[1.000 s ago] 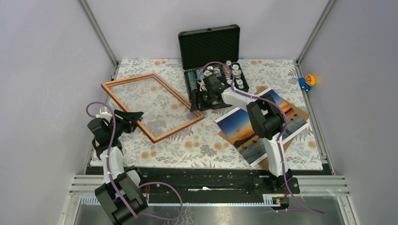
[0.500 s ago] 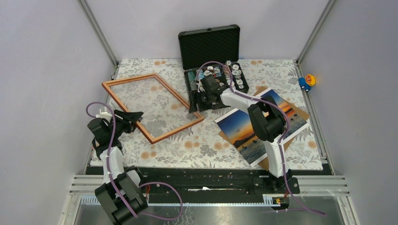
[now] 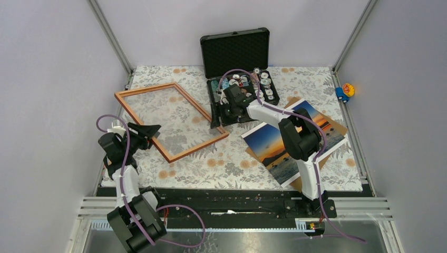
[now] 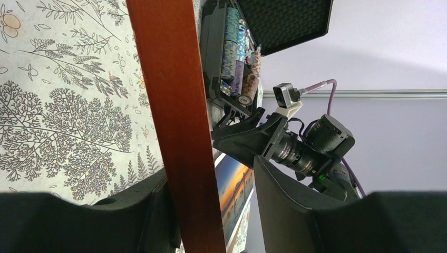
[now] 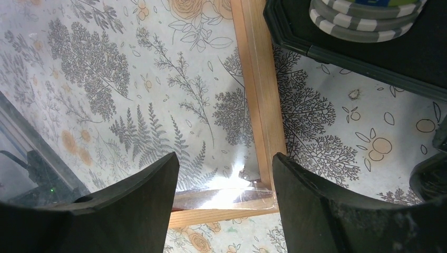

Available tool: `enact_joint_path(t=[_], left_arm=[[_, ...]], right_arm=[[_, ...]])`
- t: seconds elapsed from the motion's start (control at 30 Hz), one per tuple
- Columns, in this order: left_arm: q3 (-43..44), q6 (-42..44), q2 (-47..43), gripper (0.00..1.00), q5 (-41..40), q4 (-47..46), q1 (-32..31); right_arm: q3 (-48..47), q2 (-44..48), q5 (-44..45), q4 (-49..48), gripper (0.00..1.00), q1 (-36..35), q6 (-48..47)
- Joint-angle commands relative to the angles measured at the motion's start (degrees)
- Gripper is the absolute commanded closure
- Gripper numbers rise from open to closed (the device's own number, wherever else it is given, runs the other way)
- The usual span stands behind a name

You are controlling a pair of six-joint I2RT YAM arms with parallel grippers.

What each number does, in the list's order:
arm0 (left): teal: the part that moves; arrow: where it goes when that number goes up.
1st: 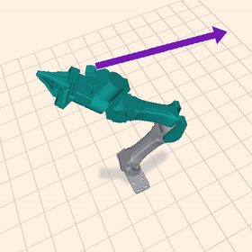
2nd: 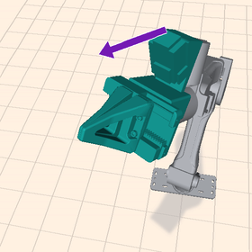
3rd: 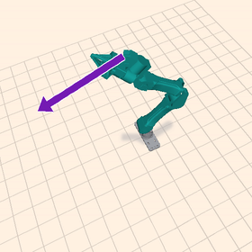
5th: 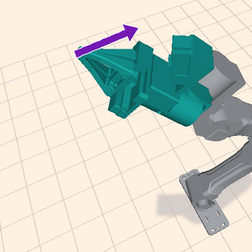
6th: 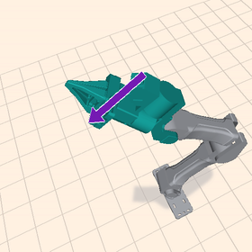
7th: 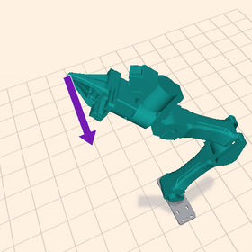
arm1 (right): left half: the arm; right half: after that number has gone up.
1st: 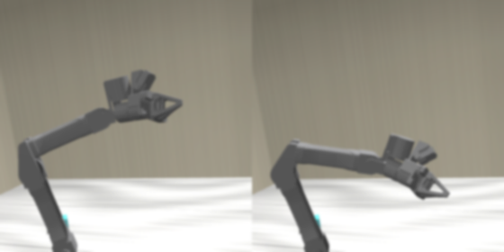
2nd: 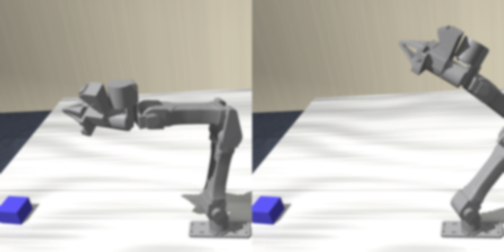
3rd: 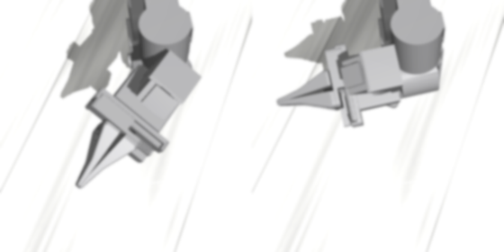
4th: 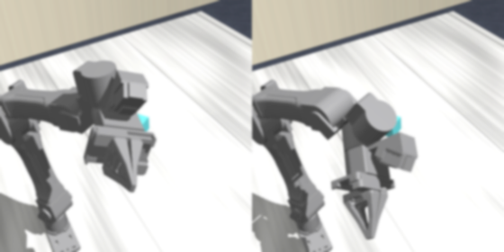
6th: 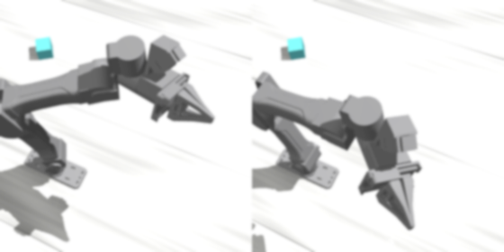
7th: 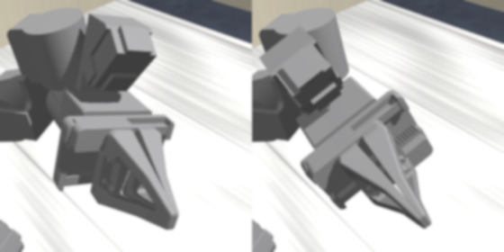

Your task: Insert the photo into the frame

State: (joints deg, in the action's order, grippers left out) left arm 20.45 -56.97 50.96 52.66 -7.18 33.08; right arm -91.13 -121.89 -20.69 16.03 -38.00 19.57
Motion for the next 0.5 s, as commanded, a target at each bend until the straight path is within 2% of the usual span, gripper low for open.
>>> enact_joint_path(t=[0.0, 0.07, 0.37, 0.4, 0.47], left_arm=[[0.2, -0.1, -1.4, 0.47, 1.0, -3.5, 0.1], [0.0, -0.4, -1.4, 0.46, 1.1, -4.1, 0.1], [-0.3, -1.1, -1.7, 0.3, 1.0, -4.3, 0.1], [-0.4, -1.2, -1.8, 0.31, 1.0, -4.4, 0.1], [-0.6, -1.5, -1.9, 0.41, 1.1, -5.0, 0.1]], right_arm=[[-1.3, 1.5, -3.2, -0.7, 0.27, -1.2, 0.5], [-1.4, 1.4, -3.8, -0.7, 0.28, -1.2, 0.5], [-1.3, 0.7, -4.5, -0.6, 0.28, -1.2, 0.2], [-1.2, 0.6, -4.4, -0.6, 0.28, -1.2, 0.3], [-1.3, 0.4, -4.4, -0.7, 0.28, -1.2, 0.2]])
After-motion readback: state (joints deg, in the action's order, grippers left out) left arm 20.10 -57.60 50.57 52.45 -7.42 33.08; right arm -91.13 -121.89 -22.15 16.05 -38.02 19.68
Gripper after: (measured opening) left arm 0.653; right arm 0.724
